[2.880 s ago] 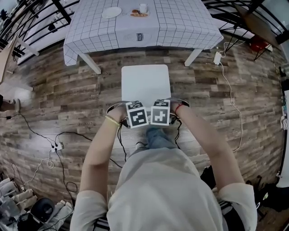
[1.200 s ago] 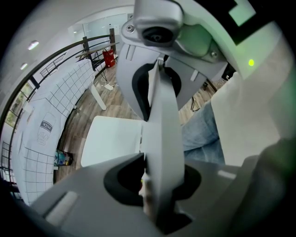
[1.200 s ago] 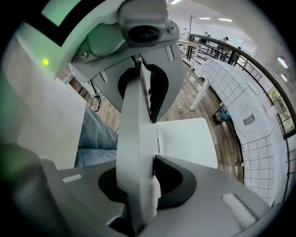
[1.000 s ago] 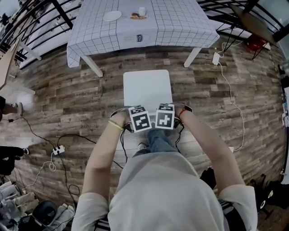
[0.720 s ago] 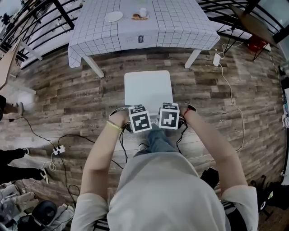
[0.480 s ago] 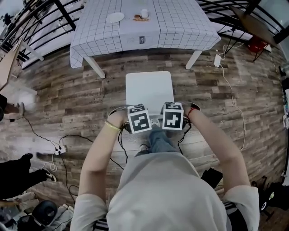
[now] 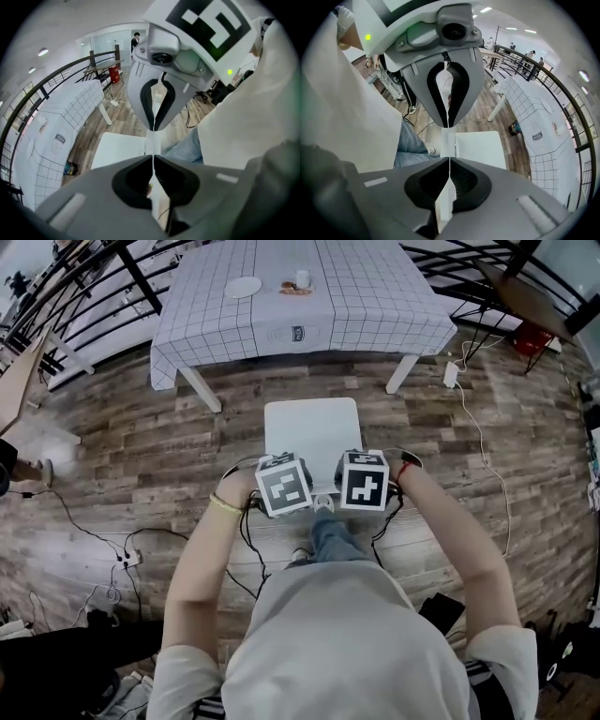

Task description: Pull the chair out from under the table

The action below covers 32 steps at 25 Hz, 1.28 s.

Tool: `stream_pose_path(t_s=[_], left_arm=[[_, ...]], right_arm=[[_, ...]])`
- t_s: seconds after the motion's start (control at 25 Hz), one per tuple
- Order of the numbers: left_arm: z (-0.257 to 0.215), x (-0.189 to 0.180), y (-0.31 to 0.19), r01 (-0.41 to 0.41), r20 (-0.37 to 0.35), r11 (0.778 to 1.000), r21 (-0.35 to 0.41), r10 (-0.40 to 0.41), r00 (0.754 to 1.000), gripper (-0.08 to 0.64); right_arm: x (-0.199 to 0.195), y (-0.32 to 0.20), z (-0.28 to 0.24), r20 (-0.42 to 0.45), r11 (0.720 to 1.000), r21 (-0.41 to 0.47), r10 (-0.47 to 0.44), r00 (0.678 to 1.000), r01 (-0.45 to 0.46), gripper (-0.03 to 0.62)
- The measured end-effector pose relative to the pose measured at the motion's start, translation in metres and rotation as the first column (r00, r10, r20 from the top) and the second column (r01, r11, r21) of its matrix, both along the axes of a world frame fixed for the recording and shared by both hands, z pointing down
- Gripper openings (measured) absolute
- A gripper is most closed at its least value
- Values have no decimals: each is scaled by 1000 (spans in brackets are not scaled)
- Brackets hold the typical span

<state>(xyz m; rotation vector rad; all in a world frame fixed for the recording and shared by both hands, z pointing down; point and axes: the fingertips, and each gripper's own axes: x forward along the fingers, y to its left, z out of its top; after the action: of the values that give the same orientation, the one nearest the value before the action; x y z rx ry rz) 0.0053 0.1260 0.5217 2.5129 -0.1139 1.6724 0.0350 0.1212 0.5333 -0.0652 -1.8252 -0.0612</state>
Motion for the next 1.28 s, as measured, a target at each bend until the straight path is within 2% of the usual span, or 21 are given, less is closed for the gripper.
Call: stream_pose_path(t_s=[0.24,0.4,0.48,0.56,0.68,0.8,0.92,1.08,1.2,1.28], left_arm=[[-16,-2,-16,41,-40,999,33,-40,998,11],[-24,-1,-30,119,-114,991,67,-111,987,11],[-32,3,-41,189,-207,977,103,-165,964,11],[-42,4,-54,283,-313,952,117,-235,920,11],[-51,-3,-72,413,-422,903,121,-330,844,11],[-55,-11,-86,517,-483,845,138,-398,780,11],[-61,-20,-100,625,-541,763,166,-459,705,11],[-70,-32,-112,737,-618,655,166,-513,595,11],[-76,-38,-117,791,-657,590,163,-533,533,11],[-80,-39,-117,812,-678,564,152,-538,501,11]], right_arm=[[-6,-15,-7,15,998,38,44,999,-45,0],[-16,-29,-12,88,988,84,123,988,-131,0],[-21,-38,-15,138,976,109,172,975,-188,0],[-25,-48,-19,186,961,127,221,957,-247,0],[-28,-63,-24,274,925,132,313,910,-357,0],[-29,-79,-34,372,868,146,396,839,-475,-1],[-27,-92,-44,453,805,153,458,765,-573,-2],[-27,-101,-54,538,734,170,490,686,-658,-2],[-23,-108,-65,613,657,142,529,587,-740,-2],[-20,-109,-74,656,613,97,553,513,-784,-2]])
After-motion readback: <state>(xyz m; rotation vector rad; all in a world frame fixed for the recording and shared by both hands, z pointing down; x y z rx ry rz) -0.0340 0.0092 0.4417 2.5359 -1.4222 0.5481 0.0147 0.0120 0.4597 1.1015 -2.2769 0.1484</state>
